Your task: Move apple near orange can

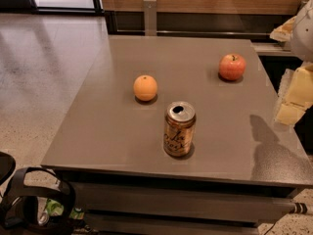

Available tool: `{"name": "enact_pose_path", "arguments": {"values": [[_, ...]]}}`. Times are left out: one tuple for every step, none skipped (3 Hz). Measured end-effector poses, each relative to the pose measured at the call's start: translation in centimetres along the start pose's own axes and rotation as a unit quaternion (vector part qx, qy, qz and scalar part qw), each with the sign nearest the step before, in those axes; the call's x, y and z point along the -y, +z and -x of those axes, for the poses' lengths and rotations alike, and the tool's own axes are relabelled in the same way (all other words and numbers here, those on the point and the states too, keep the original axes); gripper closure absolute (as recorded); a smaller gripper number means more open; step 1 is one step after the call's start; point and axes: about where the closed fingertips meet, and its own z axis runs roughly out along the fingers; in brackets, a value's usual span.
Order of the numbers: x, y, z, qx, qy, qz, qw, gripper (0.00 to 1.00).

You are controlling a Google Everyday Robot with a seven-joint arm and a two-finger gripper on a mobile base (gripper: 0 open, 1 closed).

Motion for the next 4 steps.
{"name": "enact_pose_path", "arguments": {"values": [[0.0,0.0,0.0,0.000,0.000,0.000,1.0000,0.00],[2.5,0.7,-0.6,0.041,0.020,-0.017,0.9988,0.00],[6.5,4.1,-2.8,0.148,0.065,-0.044,0.9858,0.00],[10.2,6.6,-5.2,0.250,0.120,-0.085,0.9571,0.00]]}}
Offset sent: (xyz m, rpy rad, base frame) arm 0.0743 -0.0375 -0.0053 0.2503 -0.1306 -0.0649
